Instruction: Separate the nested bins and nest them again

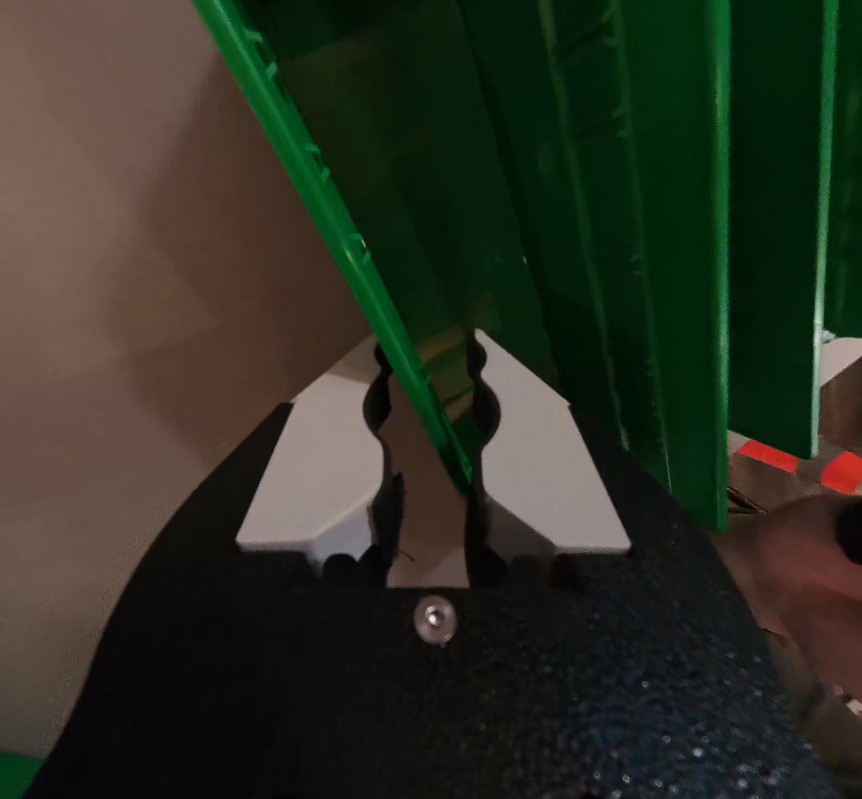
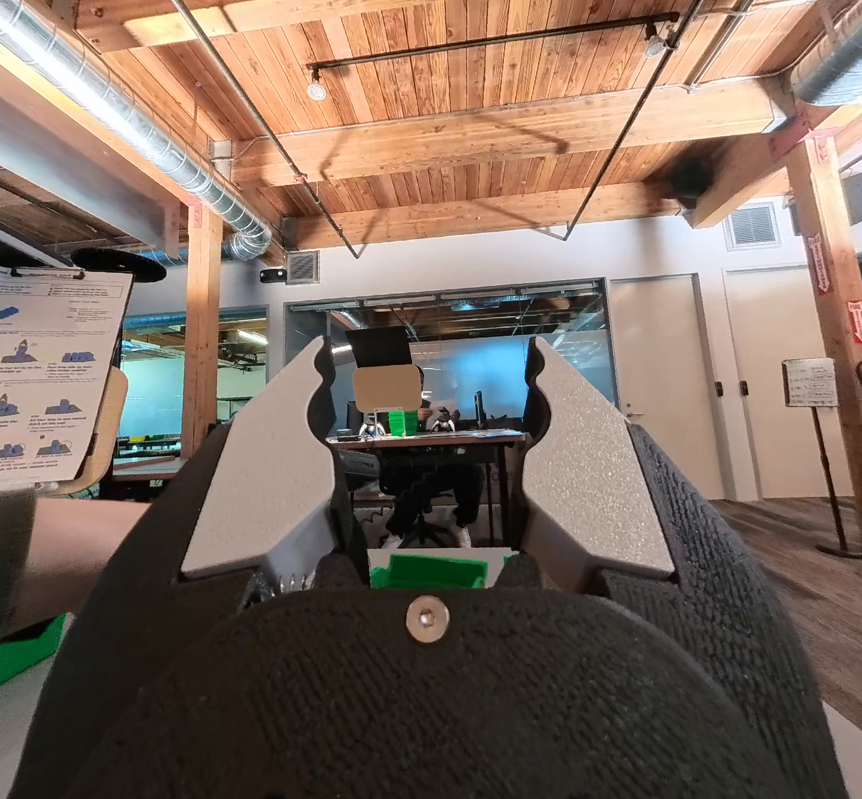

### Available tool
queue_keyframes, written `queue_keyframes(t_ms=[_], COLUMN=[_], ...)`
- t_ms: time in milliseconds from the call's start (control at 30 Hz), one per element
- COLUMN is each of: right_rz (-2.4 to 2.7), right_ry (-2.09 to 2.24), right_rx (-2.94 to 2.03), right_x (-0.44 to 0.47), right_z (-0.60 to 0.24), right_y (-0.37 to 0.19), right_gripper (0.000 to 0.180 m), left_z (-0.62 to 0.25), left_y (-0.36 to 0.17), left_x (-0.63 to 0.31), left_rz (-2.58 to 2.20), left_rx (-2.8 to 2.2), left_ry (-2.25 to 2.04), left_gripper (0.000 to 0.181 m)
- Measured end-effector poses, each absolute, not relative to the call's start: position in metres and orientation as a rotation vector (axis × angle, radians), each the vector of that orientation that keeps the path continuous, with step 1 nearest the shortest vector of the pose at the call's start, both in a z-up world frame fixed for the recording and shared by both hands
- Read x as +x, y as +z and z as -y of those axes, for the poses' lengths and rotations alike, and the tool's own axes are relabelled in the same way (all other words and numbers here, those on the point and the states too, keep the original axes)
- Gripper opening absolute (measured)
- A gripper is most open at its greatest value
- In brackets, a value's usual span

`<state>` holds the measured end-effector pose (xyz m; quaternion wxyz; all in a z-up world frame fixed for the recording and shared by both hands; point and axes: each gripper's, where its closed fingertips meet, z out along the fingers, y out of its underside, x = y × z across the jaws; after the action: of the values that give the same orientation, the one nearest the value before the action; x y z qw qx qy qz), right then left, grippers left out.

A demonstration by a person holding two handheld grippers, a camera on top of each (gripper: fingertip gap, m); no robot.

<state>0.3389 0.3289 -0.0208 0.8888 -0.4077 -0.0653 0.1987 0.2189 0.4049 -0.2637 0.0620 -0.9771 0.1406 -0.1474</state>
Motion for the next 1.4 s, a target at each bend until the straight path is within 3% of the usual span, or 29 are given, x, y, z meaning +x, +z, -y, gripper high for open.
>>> queue_keyframes(t_ms=[100,233,400,633,767,933,1067,1400], right_rz=[0.132,0.135,0.135,0.101,0.090,0.103,0.119,0.136], right_ry=[0.419,0.419,0.422,0.452,0.471,0.463,0.419,0.463], right_rx=[-0.852,-0.839,-0.836,-0.845,-0.857,-0.877,-0.886,-0.938], right_x=[0.339,0.339,0.338,0.347,0.349,0.345,0.343,0.335], right_z=[-0.330,-0.327,-0.326,-0.330,-0.333,-0.336,-0.337,-0.344], right_y=[-0.022,-0.020,-0.019,-0.020,-0.021,-0.023,-0.024,-0.030], right_gripper=[0.082,0.082,0.082,0.082,0.082,0.082,0.082,0.082], left_z=[-0.405,-0.402,-0.392,-0.356,-0.316,-0.267,-0.259,-0.269], left_y=[-0.268,-0.257,-0.201,-0.098,-0.067,-0.075,-0.100,-0.144], left_x=[0.203,0.181,0.125,-0.049,-0.141,-0.204,-0.209,-0.222], left_rz=[-0.545,-0.577,-0.506,-0.069,0.200,0.360,0.395,0.494], left_rx=[-2.972,-2.966,-2.902,-2.858,-2.843,-2.887,-2.885,-2.942], left_ry=[-0.248,-0.230,-0.320,-0.156,-0.075,-0.048,-0.199,-0.077], left_gripper=[0.004,0.003,0.003,0.002,0.002,0.002,0.002,0.002])
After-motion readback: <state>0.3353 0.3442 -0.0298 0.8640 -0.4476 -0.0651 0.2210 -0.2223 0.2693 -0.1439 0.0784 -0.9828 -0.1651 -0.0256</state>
